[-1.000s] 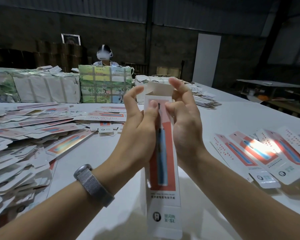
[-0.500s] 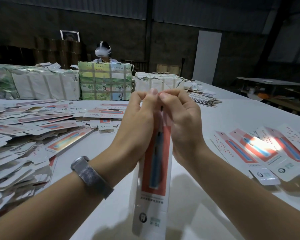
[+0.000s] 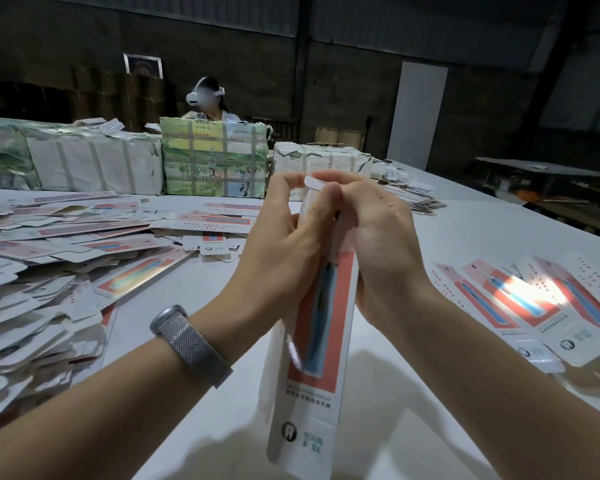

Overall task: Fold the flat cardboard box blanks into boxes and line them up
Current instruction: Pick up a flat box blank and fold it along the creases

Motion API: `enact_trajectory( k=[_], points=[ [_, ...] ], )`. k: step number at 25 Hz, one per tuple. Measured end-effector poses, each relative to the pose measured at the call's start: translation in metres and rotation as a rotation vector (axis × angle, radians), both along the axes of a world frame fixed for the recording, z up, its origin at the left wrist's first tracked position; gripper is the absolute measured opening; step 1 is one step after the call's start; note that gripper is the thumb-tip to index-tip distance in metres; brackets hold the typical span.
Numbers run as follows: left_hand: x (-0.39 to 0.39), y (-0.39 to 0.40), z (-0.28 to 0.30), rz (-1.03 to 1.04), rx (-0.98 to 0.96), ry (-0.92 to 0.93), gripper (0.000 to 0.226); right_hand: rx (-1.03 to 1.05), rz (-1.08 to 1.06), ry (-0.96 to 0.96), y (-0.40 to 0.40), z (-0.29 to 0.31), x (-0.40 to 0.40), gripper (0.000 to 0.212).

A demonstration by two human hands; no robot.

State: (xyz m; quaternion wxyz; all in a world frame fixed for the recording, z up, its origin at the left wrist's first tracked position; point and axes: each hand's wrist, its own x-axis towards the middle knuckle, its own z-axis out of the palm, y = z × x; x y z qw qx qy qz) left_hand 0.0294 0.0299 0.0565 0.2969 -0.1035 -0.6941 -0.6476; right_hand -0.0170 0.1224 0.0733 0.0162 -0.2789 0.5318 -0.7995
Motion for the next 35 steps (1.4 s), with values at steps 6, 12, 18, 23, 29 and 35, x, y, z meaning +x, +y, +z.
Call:
enact_trajectory(
  k=[6, 12, 18, 23, 29, 35],
  points=[
    [0.000, -0.004, 0.004, -0.009, -0.124, 0.011, 0.024, 0.039, -0.029, 0.032, 0.007, 0.003, -0.006, 0.026],
    [0.002, -0.003, 0.007, 0.005, -0.105, 0.043, 0.024, 0.039, -0.023, 0.140, 0.007, 0.000, -0.010, 0.028],
    [0.003, 0.000, 0.006, 0.025, -0.072, 0.037, 0.017, 0.028, -0.006, 0.175, 0.006, -0.004, -0.009, 0.028],
    [0.003, 0.001, 0.007, 0.005, -0.016, 0.001, 0.015, 0.091, -0.041, 0.237, 0.007, -0.002, -0.013, 0.025],
    [-0.002, -0.001, 0.002, 0.088, -0.026, 0.051, 0.015, 0.121, -0.199, 0.372, 0.002, -0.008, -0.011, 0.019],
    [-0.008, -0.009, 0.008, 0.069, 0.194, -0.002, 0.013, 0.478, -0.617, 0.717, 0.000, -0.010, -0.010, 0.034]
  ],
)
